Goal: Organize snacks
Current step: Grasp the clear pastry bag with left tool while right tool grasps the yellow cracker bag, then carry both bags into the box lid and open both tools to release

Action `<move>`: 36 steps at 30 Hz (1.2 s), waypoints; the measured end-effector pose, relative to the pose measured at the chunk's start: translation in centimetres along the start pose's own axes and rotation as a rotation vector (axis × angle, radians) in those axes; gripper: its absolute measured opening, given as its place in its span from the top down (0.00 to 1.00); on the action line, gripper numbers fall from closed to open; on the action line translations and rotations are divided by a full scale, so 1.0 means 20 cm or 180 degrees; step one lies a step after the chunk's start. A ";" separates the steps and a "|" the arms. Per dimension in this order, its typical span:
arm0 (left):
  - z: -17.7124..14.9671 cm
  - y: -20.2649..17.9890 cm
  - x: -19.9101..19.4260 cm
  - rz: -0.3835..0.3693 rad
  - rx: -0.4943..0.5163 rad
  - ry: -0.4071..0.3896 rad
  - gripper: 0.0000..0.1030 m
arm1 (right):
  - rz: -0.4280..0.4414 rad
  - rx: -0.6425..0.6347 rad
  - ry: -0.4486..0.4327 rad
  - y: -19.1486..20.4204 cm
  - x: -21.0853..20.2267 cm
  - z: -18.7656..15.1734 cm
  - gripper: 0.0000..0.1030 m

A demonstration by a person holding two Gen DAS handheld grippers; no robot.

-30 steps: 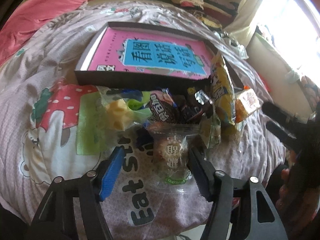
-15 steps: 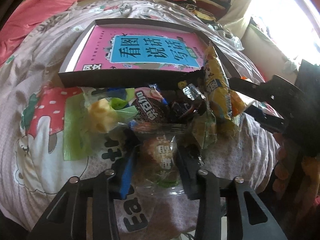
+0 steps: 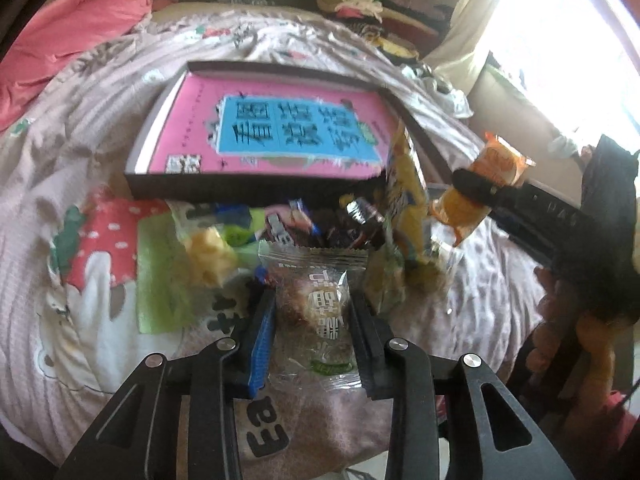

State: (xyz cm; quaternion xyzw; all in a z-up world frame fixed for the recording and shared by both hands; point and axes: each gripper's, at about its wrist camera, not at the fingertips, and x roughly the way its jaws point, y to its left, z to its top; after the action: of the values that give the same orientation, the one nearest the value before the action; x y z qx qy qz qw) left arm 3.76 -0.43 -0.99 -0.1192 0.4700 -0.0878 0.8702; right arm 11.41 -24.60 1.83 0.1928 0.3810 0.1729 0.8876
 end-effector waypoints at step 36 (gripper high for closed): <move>0.59 0.26 0.10 0.0335 -0.0403 -0.0585 0.65 | 0.0081 -0.0370 -0.0004 0.04 0.24 0.16 0.78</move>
State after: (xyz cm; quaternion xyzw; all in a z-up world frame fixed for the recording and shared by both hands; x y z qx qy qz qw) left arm 15.05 5.42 2.21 -0.1567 0.3985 -0.0009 0.9037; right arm 16.82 -22.34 1.23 0.1459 0.3673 0.2059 0.8952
